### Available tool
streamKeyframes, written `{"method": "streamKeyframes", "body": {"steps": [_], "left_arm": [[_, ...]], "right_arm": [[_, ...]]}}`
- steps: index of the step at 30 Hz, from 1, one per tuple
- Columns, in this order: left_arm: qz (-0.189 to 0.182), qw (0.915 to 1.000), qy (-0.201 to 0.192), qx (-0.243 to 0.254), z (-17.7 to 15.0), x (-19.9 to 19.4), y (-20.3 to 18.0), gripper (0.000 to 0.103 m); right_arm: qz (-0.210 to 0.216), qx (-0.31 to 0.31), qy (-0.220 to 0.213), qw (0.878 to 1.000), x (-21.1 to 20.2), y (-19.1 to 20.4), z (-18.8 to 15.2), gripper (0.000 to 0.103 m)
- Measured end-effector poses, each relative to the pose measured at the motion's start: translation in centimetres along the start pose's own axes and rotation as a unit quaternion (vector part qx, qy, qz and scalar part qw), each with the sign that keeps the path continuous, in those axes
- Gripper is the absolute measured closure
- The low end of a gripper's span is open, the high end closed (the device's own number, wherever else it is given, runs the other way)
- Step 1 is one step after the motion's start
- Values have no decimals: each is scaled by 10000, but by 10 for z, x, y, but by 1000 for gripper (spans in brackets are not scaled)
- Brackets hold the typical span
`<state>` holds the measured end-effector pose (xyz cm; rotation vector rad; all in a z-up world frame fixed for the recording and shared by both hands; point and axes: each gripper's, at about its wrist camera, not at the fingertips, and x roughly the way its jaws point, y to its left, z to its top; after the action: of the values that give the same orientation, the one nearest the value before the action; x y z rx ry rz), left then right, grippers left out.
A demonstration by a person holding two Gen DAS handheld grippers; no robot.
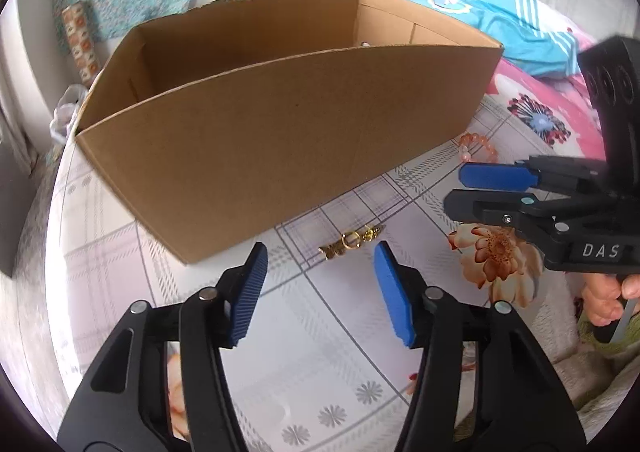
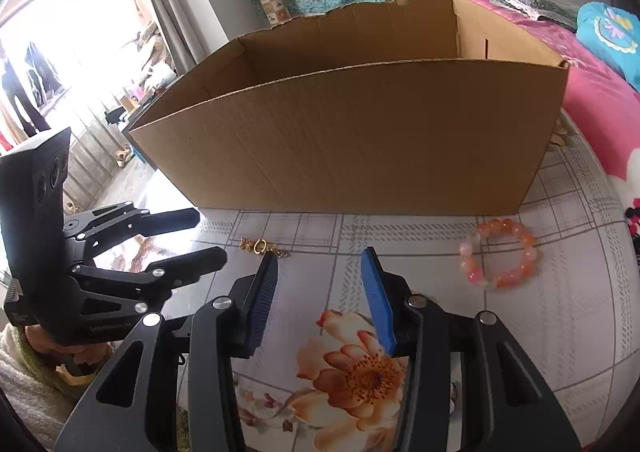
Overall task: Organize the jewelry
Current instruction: 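Close the left tool on the gold butterfly charm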
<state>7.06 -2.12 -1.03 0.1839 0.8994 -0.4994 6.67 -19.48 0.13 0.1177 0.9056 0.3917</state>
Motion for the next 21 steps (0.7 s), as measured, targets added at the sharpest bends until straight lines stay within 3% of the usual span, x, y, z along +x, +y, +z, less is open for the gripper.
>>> {"method": "streamKeyframes", "body": {"steps": [8,21], "left_arm": [[-146,9992,214,317,-1,17,-1,74],[-134,9980,148,601,0,24,-7,91]], "right_arm": [[36,34,38,10000,9,2,6,60],[16,81,55,10000,13,6,5,60]]}}
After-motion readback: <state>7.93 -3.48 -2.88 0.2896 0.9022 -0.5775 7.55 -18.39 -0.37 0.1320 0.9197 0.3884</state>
